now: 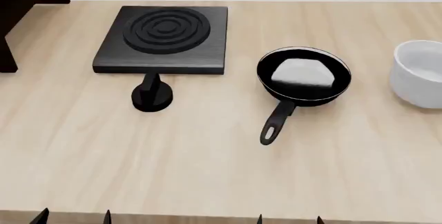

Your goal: Put the frying pan on the cabinet shelf.

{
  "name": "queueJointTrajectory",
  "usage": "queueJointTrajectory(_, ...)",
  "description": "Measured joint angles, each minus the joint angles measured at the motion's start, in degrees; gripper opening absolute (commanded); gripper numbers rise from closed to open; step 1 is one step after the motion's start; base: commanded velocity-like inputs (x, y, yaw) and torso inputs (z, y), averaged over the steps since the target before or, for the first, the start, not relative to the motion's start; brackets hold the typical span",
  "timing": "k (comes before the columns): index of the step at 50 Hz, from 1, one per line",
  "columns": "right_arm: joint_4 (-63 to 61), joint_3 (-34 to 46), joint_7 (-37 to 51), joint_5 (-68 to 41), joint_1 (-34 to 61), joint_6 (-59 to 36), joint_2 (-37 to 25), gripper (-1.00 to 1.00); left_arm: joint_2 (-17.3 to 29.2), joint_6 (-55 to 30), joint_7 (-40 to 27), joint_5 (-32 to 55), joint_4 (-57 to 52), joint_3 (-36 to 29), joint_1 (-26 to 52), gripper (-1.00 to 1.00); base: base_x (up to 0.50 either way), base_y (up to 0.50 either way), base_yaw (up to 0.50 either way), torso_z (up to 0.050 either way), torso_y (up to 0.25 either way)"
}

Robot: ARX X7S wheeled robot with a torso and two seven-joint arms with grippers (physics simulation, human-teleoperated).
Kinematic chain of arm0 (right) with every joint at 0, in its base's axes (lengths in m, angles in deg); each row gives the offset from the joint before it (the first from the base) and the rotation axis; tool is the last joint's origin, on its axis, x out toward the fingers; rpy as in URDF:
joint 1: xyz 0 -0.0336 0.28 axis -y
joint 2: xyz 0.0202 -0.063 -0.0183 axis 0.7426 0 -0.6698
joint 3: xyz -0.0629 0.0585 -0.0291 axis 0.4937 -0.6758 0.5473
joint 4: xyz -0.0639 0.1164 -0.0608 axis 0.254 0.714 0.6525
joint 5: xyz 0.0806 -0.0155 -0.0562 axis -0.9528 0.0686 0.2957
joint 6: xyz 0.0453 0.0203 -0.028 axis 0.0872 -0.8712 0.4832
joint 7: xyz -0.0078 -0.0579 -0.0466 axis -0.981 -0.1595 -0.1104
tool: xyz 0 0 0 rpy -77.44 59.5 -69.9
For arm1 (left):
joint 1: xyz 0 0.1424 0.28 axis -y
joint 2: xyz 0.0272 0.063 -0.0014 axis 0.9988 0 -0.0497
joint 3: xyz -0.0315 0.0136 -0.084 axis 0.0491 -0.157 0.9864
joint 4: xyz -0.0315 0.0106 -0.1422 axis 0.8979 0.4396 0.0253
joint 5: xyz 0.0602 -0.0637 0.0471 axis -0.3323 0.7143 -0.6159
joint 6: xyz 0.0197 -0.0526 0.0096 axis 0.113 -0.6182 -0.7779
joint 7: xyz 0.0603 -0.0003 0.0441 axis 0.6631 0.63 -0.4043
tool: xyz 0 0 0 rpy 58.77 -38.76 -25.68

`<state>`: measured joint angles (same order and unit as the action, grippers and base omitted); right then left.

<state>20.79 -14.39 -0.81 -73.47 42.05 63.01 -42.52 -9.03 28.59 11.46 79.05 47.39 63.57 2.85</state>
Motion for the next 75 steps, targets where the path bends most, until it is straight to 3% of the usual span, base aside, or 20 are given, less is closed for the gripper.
queueJointTrajectory(14,0.74,1.9,1.76,-0.78,0.52,0.09,-1.59,1.0,1.58,-0.3,-1.42,3.44,-0.01,-0.86,0.05,1.0,0.0,0.0,0.0,0.001,0.003)
queueJointTrajectory(47,0.25,5.72,5.54,-2.48,0.53,-0.63,-4.6,1.0,5.24,1.17,-2.65,7.32,0.13,-4.49,-0.02,1.0,0.0,0.0,0.0,0.05,0.123)
queueJointTrajectory(65,0.53,7.02,6.87,-3.77,0.63,0.14,-5.68,1.0,6.03,0.05,-4.42,8.89,-0.23,-5.32,-0.01,1.0,0.0,0.0,0.0,0.0,0.0)
queueJointTrajectory(75,0.47,7.52,7.83,-4.27,0.65,-0.03,-6.22,1.0,6.41,-0.03,-4.99,9.7,-0.24,-5.89,0.01,1.0,0.22,0.49,0.0,0.0,0.0)
